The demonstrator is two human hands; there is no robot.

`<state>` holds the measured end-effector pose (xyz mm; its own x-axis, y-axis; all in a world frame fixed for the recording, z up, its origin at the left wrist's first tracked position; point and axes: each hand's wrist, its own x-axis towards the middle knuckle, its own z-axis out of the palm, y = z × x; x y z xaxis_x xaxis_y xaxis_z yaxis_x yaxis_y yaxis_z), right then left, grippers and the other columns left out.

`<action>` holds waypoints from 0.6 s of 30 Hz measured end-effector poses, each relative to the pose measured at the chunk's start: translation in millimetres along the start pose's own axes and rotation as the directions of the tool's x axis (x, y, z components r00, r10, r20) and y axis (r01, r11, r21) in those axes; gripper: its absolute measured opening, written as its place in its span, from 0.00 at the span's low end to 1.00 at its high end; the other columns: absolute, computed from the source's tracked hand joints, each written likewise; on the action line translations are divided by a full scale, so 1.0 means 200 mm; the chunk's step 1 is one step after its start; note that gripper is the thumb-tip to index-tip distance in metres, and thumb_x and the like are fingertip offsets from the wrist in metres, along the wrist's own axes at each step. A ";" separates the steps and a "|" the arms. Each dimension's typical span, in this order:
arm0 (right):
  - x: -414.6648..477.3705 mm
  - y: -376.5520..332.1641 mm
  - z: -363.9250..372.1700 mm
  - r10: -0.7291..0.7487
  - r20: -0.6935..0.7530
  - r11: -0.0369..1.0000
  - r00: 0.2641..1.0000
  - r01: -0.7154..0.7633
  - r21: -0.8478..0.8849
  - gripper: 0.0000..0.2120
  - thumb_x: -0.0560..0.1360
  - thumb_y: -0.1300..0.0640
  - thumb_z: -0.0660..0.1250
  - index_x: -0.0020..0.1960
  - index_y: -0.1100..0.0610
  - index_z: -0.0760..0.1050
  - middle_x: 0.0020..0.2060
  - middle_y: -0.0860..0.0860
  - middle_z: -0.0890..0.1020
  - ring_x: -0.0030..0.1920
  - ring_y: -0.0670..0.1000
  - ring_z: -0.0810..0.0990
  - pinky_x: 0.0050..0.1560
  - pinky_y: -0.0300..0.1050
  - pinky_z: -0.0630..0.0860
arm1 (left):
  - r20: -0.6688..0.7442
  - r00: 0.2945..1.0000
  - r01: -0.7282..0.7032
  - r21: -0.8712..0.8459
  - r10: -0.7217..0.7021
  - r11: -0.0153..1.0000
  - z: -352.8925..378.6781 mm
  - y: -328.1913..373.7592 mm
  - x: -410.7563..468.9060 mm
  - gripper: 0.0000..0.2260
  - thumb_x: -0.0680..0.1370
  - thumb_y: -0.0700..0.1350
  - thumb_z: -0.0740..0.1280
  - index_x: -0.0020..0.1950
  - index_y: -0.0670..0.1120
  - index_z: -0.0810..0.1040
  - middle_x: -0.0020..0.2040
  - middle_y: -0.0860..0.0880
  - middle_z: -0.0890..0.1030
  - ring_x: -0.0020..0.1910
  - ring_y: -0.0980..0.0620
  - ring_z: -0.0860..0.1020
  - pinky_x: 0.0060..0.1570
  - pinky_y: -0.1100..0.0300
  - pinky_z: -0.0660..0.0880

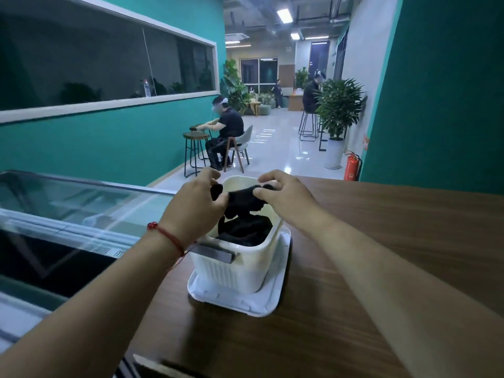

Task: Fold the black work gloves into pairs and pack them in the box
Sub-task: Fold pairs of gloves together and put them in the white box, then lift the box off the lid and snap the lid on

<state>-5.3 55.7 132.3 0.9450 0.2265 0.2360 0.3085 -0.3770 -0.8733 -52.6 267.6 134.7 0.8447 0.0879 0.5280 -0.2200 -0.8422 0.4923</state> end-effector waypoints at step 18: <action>-0.14 0.13 -0.06 0.533 0.072 0.775 0.843 -0.521 0.358 0.08 0.81 0.53 0.71 0.55 0.58 0.79 0.48 0.56 0.81 0.40 0.55 0.83 0.38 0.48 0.84 | 0.246 0.904 0.299 0.224 -0.351 0.928 -0.01 -0.04 -0.01 0.28 0.75 0.34 0.60 0.75 0.49 0.70 0.60 0.40 0.81 0.48 0.41 0.78 0.42 0.53 0.73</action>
<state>-22.5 29.2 107.5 0.9533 0.0543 -0.2971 -0.2917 -0.0891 -0.9523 -54.4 275.5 131.2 0.9604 0.2441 0.1341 0.1580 -0.8739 0.4596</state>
